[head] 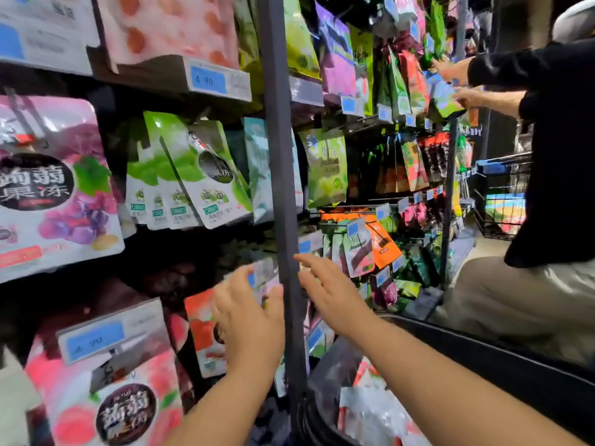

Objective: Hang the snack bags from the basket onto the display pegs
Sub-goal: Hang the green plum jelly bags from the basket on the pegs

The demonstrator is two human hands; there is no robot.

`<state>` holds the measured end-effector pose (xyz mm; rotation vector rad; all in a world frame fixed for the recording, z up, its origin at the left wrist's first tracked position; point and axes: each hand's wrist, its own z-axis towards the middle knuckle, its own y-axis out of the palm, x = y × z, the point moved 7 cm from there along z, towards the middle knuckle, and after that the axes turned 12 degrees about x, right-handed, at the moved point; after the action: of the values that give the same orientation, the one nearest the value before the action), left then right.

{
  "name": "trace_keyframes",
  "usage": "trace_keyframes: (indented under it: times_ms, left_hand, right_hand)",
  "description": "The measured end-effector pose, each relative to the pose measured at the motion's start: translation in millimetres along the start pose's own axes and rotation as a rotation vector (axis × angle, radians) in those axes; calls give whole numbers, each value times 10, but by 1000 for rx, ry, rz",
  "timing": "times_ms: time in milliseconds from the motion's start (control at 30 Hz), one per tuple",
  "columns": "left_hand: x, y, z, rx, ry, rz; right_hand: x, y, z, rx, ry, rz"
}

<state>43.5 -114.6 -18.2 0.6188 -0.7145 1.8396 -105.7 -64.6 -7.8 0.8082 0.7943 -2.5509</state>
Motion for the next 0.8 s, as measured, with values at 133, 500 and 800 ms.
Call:
trace_keyframes:
  times_ms: [133,500,800]
  left_hand:
    - [-63,596,-747,-347,11,65]
    - [-182,1467,-2428,-1118,316,381]
    - [-287,1545,-2507,-1183,417,519]
  right_hand:
    - [588,-413,-521,-53,92,-159]
    - [2475,-1882,-2194,-402,751,-668]
    - [2966,-1986,-2716,-783,959,-920]
